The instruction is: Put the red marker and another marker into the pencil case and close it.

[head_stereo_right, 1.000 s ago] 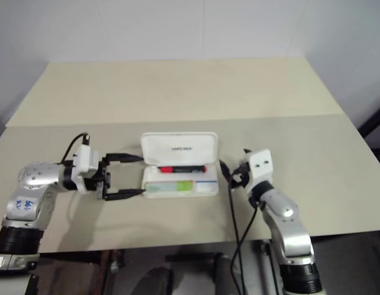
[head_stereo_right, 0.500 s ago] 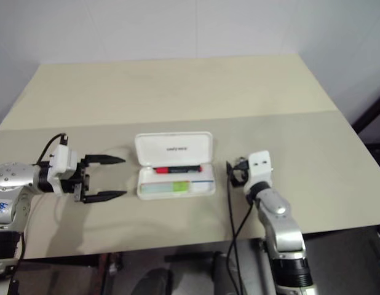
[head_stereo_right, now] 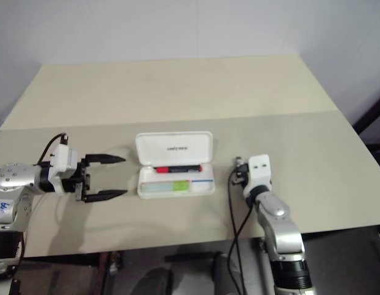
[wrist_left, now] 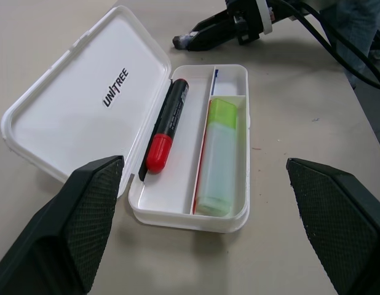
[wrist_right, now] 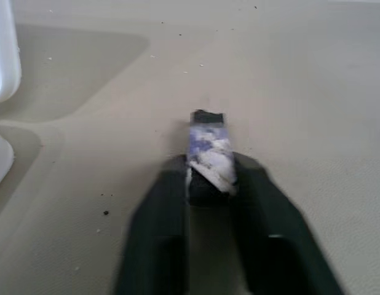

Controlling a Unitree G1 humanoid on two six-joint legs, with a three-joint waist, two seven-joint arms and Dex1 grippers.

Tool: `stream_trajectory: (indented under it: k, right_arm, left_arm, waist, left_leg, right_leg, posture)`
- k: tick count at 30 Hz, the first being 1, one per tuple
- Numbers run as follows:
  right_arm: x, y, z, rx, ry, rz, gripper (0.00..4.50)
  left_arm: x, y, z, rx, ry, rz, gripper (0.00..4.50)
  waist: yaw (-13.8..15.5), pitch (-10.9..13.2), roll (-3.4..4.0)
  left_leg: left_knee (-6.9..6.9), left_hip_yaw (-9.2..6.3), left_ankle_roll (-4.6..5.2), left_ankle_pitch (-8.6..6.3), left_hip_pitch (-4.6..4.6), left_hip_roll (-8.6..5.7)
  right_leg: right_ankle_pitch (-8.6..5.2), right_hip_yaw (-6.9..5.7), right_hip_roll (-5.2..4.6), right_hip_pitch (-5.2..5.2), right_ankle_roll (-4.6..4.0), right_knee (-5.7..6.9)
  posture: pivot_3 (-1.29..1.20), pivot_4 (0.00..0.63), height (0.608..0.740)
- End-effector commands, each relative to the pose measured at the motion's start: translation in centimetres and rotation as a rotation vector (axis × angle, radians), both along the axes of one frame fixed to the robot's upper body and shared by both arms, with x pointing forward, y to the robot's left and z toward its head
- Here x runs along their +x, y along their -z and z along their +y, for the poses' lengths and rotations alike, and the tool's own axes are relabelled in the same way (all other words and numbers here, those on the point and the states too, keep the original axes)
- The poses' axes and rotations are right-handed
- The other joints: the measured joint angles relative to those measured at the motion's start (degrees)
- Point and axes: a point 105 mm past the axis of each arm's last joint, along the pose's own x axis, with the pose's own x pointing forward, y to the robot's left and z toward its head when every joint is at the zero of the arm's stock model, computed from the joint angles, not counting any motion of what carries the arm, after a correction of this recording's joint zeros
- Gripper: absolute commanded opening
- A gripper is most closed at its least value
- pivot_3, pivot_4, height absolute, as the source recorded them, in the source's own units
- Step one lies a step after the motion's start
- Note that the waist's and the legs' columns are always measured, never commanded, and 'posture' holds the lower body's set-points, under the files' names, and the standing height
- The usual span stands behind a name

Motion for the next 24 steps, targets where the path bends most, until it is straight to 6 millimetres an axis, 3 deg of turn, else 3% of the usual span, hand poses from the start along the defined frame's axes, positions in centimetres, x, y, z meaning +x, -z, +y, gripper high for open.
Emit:
stream_trajectory:
  k: [1,5,9,14,21,24]
  right_arm:
    - [0.2,-1.4,0.1,-0.022,-0.019,-0.051,0.36]
    - [0.4,-2.2,0.2,-0.025,-0.053,-0.092,0.36]
    - [-0.2,-5.3,0.9,-0.074,-0.343,-0.21,0.36]
    - [-1.5,-7.3,1.1,-0.126,-0.657,-0.25,0.36]
    - [-2.5,-6.9,2.0,-0.209,-0.946,-0.216,0.36]
    - [-2.6,-5.9,2.9,-0.263,-1.05,-0.19,0.36]
  left_arm:
    - [0.0,-0.9,-0.6,-0.012,0.023,-0.038,4.5]
    - [0.0,-0.9,-0.8,-0.013,0.026,-0.038,4.5]
    - [0.1,-0.6,-1.2,-0.014,0.044,-0.031,4.5]
    - [0.3,-0.4,-1.8,-0.018,0.062,-0.029,4.5]
    - [0.2,0.0,-2.3,-0.017,0.087,-0.011,4.5]
    - [0.3,0.4,-2.8,-0.014,0.107,-0.004,4.5]
  waist:
    - [0.0,0.0,0.0]
    - [-0.1,0.0,0.0]
    - [-0.1,0.0,0.02]
    - [0.0,0.0,0.01]
    - [-0.1,0.0,0.0]
    - [-0.1,0.0,0.0]
  left_leg:
    - [0.0,0.02,0.0,0.0,-0.01,0.0]
    - [-0.02,0.04,0.0,0.0,-0.01,0.0]
    - [-0.01,0.13,0.0,0.0,-0.03,-0.02]
    - [-0.01,0.19,0.02,-0.01,0.0,0.04]
    - [0.04,0.24,0.02,-0.01,0.01,0.03]
    - [0.08,0.24,0.02,-0.01,0.02,0.05]
  right_leg:
    - [0.0,0.01,0.0,-0.02,0.0,0.01]
    - [0.0,0.03,0.01,-0.05,0.0,0.0]
    - [0.02,0.09,0.01,-0.07,0.03,0.0]
    - [0.02,0.12,0.08,-0.06,0.05,-0.01]
    - [0.03,0.16,0.07,-0.07,0.06,0.02]
    - [0.03,0.16,0.08,-0.07,0.06,0.07]
  posture:
    - [0.0,0.15,0.74]
    - [0.0,0.15,0.74]
    - [0.0,0.15,0.74]
    - [0.0,0.15,0.74]
    - [0.0,0.15,0.74]
    - [0.0,0.15,0.74]
